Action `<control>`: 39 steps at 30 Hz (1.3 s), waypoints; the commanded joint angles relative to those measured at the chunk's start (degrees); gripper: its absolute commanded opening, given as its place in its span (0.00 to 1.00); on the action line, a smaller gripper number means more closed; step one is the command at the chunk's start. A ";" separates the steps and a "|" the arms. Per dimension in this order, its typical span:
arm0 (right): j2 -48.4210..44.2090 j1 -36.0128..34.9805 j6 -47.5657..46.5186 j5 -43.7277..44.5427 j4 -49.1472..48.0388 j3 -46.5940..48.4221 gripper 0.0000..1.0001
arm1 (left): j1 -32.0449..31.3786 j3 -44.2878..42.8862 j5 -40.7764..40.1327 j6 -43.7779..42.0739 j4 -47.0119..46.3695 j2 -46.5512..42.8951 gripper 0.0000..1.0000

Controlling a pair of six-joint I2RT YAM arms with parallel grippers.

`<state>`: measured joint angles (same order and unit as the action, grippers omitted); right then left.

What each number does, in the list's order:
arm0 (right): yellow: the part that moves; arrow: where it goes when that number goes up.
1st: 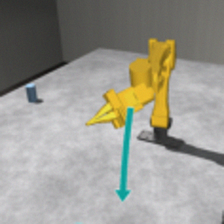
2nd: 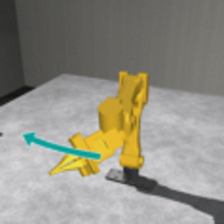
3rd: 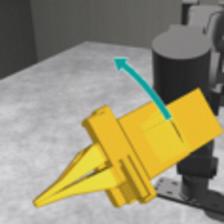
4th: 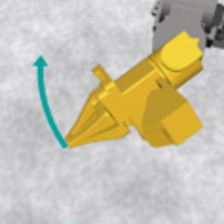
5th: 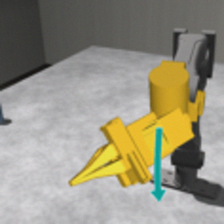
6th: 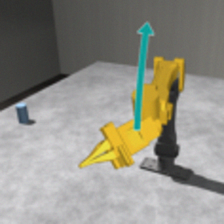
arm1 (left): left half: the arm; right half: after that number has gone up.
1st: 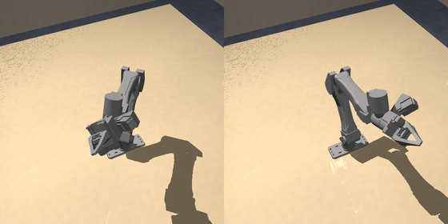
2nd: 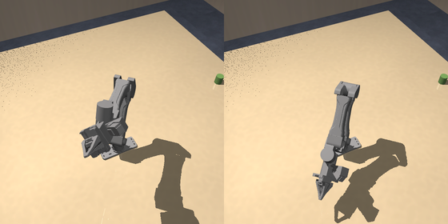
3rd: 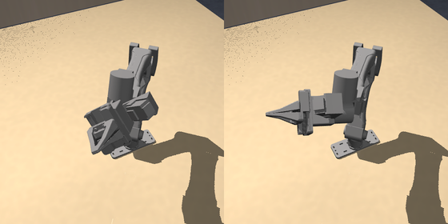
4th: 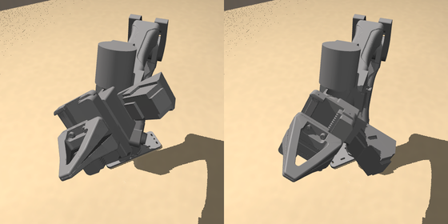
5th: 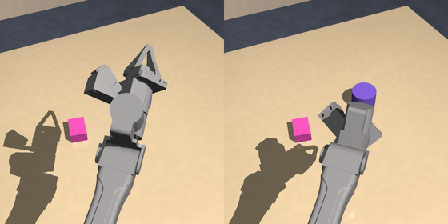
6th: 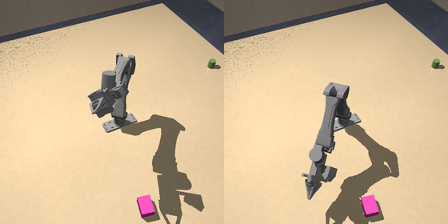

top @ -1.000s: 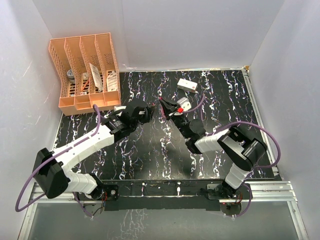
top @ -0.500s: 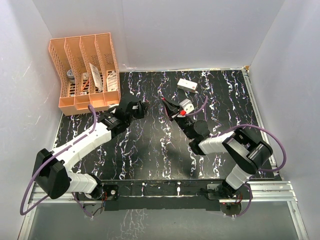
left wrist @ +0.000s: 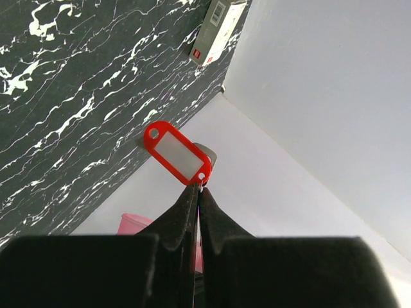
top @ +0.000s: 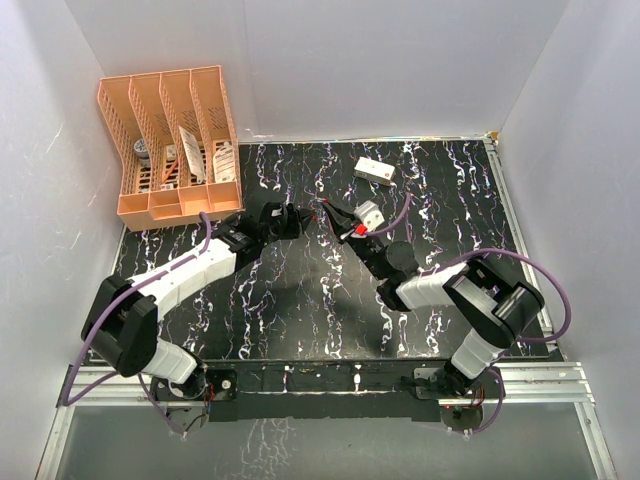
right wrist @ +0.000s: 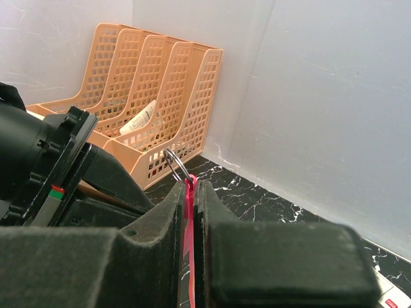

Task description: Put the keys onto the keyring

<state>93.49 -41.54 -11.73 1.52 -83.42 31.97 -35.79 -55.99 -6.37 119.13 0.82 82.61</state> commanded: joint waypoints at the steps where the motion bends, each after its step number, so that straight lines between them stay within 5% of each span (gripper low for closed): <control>1: 0.62 -0.38 -1.36 0.30 -20.73 0.13 0.00 | 0.37 0.52 3.30 7.66 -3.06 -1.22 0.00; 39: 4.59 -0.52 3.63 7.34 -20.70 2.20 0.00 | 0.70 1.33 1.64 9.24 -4.64 -3.95 0.00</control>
<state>97.60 -41.89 -8.60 8.27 -83.46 32.14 -35.35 -55.00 -5.34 119.13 -3.03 81.10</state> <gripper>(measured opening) 0.042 0.007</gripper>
